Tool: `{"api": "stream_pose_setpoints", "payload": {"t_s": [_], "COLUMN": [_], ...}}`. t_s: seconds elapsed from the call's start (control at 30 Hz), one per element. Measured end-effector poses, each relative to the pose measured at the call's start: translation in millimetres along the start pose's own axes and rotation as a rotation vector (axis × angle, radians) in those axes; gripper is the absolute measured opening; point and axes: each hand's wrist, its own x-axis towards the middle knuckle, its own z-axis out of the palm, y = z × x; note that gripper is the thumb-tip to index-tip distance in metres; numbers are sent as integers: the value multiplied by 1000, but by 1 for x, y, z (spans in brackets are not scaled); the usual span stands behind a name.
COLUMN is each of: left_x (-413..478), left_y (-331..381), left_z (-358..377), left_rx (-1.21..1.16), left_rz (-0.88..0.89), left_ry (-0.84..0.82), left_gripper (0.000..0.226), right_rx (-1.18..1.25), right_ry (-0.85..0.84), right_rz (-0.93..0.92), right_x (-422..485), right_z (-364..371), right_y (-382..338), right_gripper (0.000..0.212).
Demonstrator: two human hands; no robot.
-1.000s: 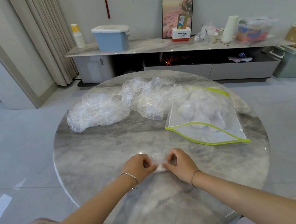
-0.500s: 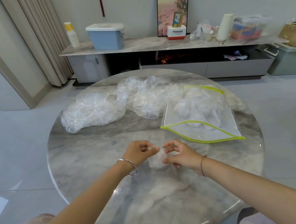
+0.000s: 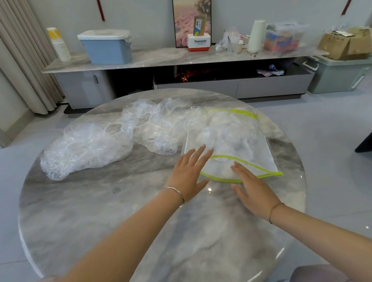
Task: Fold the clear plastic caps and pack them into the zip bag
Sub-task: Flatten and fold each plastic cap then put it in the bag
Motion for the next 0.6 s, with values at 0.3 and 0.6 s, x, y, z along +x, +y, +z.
{"api": "stream_pose_setpoints", "payload": {"t_s": [0.3, 0.6], "left_x": [58, 56], "left_y": [14, 31], "left_z": [14, 5], "left_rx": [240, 271], "left_rz": [85, 10], "left_ry": [-132, -124], "left_gripper": [57, 65], "right_rx": [-364, -294], "right_ry": [-91, -116], "right_rz": [320, 578], "right_x": [54, 110], "right_z": [10, 3], "right_y": [39, 64], "right_gripper": [61, 58]}}
